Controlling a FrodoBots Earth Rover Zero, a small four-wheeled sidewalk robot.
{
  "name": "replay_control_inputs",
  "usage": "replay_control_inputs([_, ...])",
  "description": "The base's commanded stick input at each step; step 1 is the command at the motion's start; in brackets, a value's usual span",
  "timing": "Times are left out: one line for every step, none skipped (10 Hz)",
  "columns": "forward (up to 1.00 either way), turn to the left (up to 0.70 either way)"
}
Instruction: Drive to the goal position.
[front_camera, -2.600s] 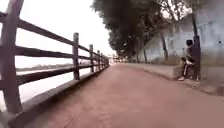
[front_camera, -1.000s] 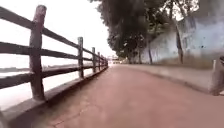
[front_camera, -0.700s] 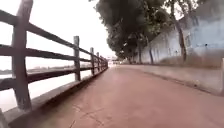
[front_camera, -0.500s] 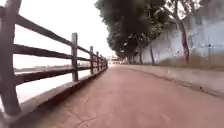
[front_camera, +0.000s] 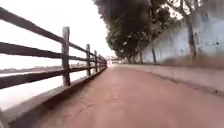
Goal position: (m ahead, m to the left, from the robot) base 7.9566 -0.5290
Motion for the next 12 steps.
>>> replay_control_inputs([1.00,0.00])
replay_control_inputs([1.00,0.00])
replay_control_inputs([1.00,0.00])
replay_control_inputs([1.00,0.00])
replay_control_inputs([1.00,0.00])
replay_control_inputs([1.00,0.00])
replay_control_inputs([1.00,0.00])
replay_control_inputs([1.00,0.00])
replay_control_inputs([1.00,0.00])
replay_control_inputs([1.00,0.00])
replay_control_inputs([1.00,0.00])
replay_control_inputs([1.00,0.00])
